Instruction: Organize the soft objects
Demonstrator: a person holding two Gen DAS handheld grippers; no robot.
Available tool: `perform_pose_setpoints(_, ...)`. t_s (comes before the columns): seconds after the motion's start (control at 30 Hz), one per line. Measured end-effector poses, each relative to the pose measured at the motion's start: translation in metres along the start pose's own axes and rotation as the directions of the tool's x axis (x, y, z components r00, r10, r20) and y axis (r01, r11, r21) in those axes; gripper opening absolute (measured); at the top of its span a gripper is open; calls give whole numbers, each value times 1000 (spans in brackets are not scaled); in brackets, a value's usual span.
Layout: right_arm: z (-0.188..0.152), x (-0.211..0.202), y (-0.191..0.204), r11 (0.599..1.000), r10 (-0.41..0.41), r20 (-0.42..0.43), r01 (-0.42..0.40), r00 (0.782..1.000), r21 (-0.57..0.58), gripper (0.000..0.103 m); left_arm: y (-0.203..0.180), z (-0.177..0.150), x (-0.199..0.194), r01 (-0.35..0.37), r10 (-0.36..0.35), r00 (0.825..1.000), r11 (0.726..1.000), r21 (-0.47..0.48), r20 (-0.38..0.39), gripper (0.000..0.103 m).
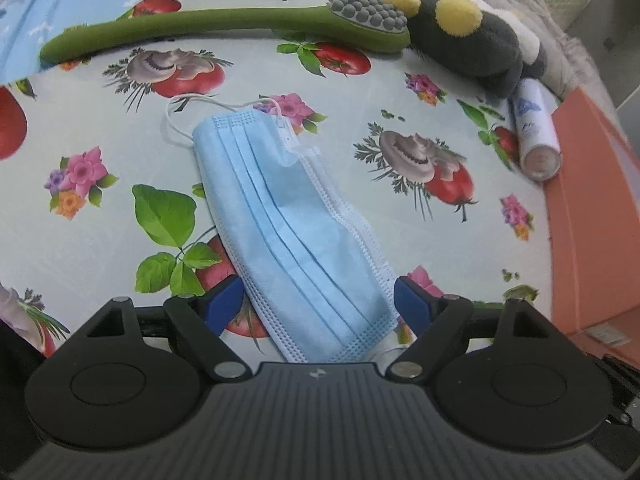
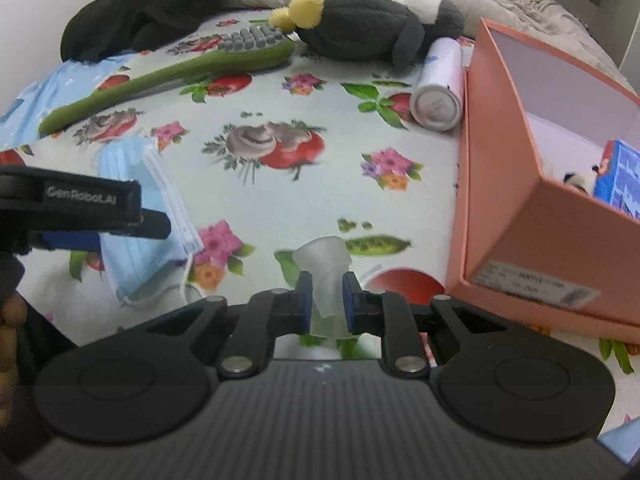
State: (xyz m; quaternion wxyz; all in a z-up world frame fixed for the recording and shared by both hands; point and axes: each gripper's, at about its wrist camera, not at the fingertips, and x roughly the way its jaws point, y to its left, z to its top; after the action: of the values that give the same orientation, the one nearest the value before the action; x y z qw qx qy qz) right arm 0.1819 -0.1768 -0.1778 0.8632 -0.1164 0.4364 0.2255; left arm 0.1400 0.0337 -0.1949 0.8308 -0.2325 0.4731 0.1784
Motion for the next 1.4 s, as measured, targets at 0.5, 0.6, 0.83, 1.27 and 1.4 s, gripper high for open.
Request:
perform_pose_setpoints(0.5, -7, 12, -10, 999, 44, -8, -44, 999, 17, 46, -23, -9, 12, -110, 112, 994, 980, 165, -1, 82)
perform_pose_setpoints(0.6, -8, 13, -11, 999, 43, 1, -43, 999, 7, 47, -22, -8, 11, -115, 113, 993, 976, 184, 18, 72)
perform_pose_setpoints(0.83, -8, 16, -7, 998, 54, -3, -55, 999, -10, 38, -20, -4, 8, -81, 76, 997, 971, 223, 35, 33)
perform_pose_setpoints(1.27, 2, 6, -4, 998, 49, -17, -48, 999, 37, 22, -6, -1, -9, 38, -43, 999, 979, 199, 17, 8)
perform_pose_setpoints(1.4, 6, -9, -6, 997, 39, 9, -40, 999, 73, 21, -7, 1, -25, 89, -95, 995, 973, 213, 19, 8)
